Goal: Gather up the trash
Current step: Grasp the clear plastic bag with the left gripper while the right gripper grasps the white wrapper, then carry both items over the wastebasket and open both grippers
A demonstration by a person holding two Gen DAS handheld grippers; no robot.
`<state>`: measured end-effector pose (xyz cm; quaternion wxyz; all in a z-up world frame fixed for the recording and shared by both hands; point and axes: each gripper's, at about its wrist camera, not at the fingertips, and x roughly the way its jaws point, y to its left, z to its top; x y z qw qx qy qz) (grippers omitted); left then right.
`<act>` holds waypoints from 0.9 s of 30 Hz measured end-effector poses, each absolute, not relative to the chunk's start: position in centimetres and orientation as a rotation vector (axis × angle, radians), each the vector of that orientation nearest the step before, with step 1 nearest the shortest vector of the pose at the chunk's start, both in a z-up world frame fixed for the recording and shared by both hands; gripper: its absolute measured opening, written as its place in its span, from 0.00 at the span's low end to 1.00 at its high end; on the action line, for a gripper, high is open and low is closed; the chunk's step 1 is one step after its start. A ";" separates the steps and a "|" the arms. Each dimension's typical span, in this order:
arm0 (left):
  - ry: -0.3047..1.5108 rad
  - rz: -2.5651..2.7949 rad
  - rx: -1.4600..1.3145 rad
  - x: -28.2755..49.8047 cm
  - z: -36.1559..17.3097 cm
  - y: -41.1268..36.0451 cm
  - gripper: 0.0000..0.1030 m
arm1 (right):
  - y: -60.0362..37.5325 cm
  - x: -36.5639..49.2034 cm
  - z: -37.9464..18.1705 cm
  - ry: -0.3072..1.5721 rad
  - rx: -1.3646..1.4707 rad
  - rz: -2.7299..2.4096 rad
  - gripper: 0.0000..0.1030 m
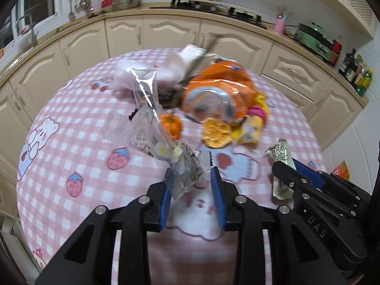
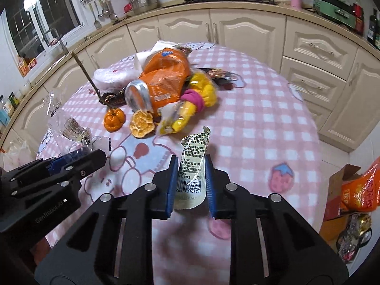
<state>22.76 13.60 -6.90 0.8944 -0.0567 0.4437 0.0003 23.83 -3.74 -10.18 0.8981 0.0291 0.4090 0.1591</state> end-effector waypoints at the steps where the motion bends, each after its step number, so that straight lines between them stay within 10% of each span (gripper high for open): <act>1: 0.919 -0.005 -0.113 22.7 -6.8 13.2 0.30 | -4.2 23.6 -10.1 0.844 0.070 0.327 0.22; 27: 0.929 -0.368 0.104 20.9 -5.8 -6.9 0.30 | -23.1 18.5 -11.1 0.801 0.329 0.019 0.22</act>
